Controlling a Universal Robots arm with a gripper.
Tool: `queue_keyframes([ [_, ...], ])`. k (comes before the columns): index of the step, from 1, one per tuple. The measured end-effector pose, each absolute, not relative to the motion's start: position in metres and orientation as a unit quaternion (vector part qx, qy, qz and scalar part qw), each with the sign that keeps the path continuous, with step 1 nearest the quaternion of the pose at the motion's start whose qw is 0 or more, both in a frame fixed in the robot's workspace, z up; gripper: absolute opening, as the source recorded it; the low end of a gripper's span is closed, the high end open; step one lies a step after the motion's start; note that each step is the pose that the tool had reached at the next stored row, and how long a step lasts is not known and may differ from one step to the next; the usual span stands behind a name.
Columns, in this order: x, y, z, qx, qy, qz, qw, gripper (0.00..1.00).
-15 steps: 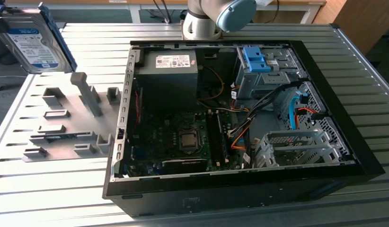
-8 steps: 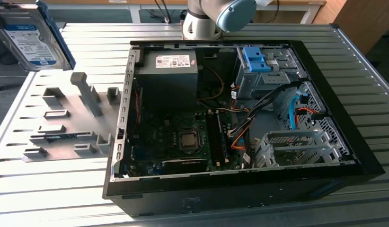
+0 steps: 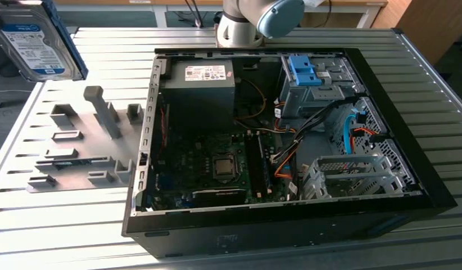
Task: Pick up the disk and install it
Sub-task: 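Pick up the disk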
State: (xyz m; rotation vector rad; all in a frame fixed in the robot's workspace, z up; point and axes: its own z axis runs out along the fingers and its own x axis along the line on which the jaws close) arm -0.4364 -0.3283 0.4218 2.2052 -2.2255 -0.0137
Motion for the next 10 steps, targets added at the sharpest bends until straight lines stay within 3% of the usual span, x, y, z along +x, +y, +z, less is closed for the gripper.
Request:
queue_keyframes([
  [10,-0.4364,-0.3282,0.4272,0.704,-0.71,-0.004,0.004,0.37],
])
